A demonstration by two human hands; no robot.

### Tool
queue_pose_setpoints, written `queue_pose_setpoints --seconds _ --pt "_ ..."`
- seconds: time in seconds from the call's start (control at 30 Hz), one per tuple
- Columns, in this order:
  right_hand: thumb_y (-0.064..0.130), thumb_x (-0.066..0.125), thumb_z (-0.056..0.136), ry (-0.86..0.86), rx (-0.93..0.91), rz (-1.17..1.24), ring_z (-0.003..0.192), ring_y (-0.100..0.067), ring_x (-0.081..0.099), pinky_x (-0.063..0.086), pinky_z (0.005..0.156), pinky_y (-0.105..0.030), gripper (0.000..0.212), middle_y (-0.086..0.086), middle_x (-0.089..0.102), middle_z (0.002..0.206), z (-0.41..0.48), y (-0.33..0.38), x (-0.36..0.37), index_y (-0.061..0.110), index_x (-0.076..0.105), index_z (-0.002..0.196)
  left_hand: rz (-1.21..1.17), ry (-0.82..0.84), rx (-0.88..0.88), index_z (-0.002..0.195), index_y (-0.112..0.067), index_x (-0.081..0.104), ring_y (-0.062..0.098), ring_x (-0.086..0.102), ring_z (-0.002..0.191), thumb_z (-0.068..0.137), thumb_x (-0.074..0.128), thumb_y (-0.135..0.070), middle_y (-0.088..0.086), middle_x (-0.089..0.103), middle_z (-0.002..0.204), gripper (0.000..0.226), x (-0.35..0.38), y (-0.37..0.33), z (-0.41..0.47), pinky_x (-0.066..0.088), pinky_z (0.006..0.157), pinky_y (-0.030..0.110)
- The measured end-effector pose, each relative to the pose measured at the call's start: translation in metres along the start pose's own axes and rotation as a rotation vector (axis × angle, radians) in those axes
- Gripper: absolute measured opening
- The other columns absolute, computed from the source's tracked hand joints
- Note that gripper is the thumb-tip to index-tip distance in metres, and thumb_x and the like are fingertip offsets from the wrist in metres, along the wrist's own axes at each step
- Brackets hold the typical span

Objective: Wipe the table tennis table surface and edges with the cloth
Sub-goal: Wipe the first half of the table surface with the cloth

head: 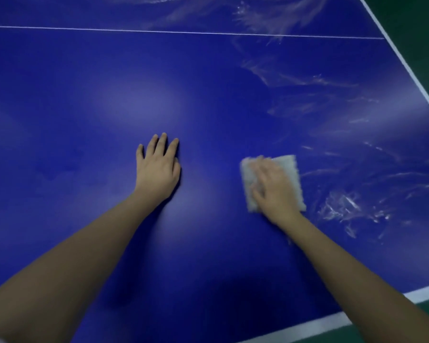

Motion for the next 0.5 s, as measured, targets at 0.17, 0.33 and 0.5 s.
queue_pose_setpoints --seconds 0.17,0.33,0.5 --pt "0.025 0.041 0.094 -0.175 0.481 -0.024 0.141 -0.030 0.023 0.015 0.116 -0.042 0.056 -0.014 0.028 0.152 0.033 -0.067 -0.024 0.009 0.027 0.146 -0.049 -0.080 -0.142 0.143 -0.008 0.034 0.027 0.019 0.143 0.096 0.040 -0.019 0.016 0.027 0.152 0.049 -0.003 -0.001 0.026 0.010 0.113 0.048" --pt "0.031 0.038 0.088 0.151 -0.549 -0.044 0.138 -0.027 0.033 0.012 0.115 -0.034 0.058 -0.010 0.038 0.148 0.038 0.047 0.017 0.013 0.038 0.143 -0.034 -0.113 -0.194 0.142 -0.007 0.036 0.030 0.021 0.142 0.096 0.041 -0.018 0.018 0.029 0.151 0.047 -0.003 0.001 0.047 0.011 0.112 0.051" --pt "0.023 0.034 0.097 -0.069 0.191 -0.066 0.143 -0.029 0.018 0.010 0.117 -0.037 0.053 -0.016 0.022 0.155 0.139 -0.110 -0.039 0.007 0.025 0.147 -0.035 -0.126 -0.253 0.142 -0.007 0.035 0.032 0.018 0.142 0.096 0.039 -0.020 0.018 0.027 0.151 0.047 0.002 -0.008 0.074 0.009 0.112 0.054"
Point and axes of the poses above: each hand's wrist, its own z-axis towards the middle knuckle, its own x-axis out of the palm, y = z × x, the point moved 10 cm from there along z, towards the middle knuckle
